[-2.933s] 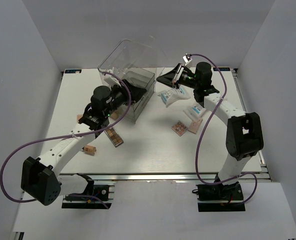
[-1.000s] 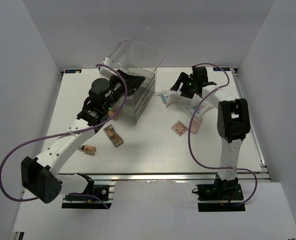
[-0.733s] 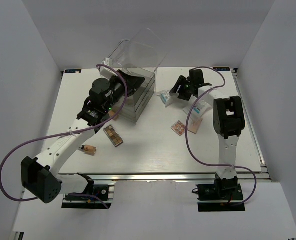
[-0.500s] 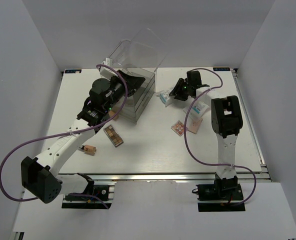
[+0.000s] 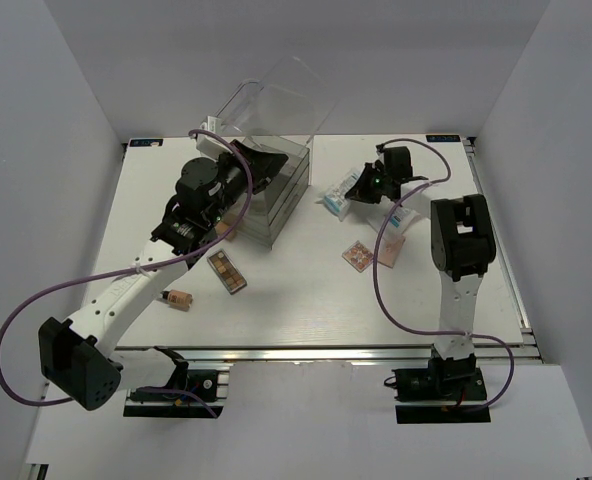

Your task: Organize the makeup

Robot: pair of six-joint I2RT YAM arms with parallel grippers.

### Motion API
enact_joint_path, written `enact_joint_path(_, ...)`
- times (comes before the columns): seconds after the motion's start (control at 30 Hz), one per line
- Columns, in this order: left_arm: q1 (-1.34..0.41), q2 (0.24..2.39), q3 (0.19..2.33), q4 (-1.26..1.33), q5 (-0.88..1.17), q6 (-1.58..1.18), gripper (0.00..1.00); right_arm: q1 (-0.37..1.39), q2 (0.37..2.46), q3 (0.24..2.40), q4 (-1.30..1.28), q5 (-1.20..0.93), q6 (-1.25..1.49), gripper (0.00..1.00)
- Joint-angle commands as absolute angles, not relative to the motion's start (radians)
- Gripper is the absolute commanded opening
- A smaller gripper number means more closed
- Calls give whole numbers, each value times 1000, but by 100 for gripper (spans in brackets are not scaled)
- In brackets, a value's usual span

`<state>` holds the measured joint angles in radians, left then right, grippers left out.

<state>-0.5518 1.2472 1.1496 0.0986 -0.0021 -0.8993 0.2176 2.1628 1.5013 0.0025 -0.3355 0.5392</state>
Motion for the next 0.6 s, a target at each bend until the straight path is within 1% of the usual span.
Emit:
enact_joint_path(0.0, -548, 1161, 1183, 202, -54, -845, 6, 204, 2048, 1454, 73, -448, 474, 0)
enact_joint_path(0.3, -548, 1160, 1201, 210, -40, -831, 6, 227, 1807, 1344, 253, -636, 342, 0)
enact_joint_path(0.47, -548, 1155, 1212, 219, -41, -831, 6, 333, 1707, 1256, 369, -678, 220, 0)
enact_joint_path(0.57, -548, 1155, 1227, 221, -41, -831, 6, 428, 1680, 1247, 409, -644, 129, 0)
